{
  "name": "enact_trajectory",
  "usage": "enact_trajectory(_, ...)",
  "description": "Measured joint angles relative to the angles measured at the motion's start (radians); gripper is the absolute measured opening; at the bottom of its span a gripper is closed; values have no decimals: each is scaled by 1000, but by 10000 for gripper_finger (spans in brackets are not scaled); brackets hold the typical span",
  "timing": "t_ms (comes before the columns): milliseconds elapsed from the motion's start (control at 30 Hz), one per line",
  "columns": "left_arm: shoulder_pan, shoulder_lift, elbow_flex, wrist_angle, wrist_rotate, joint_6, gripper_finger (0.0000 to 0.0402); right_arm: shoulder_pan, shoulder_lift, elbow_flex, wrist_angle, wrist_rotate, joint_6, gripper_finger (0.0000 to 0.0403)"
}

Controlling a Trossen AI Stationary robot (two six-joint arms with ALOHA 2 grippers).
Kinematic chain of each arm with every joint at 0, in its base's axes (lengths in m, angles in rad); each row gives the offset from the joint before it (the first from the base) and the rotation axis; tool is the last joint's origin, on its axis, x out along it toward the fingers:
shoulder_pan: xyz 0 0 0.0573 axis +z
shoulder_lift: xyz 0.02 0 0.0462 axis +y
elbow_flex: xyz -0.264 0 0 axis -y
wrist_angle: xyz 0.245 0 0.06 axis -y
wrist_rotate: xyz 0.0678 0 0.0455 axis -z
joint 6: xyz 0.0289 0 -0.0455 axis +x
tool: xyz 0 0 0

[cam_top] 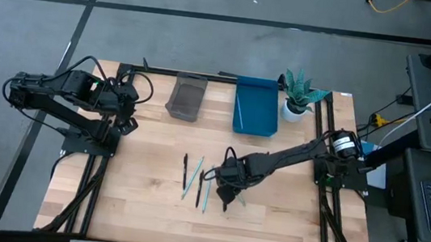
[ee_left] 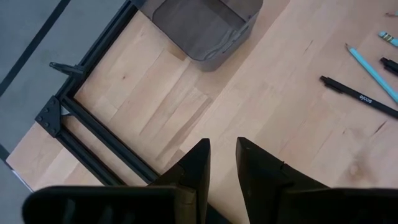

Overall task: Sort pens & pencils
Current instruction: Put the right light blue pencil into the blue bin

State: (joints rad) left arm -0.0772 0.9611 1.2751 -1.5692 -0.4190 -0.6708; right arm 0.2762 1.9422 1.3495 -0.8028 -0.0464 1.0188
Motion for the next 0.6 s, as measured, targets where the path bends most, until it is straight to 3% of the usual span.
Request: enact_trajectory(600,0,0,0,0,6,0,73,-18,0,0,-1,2,-6,113)
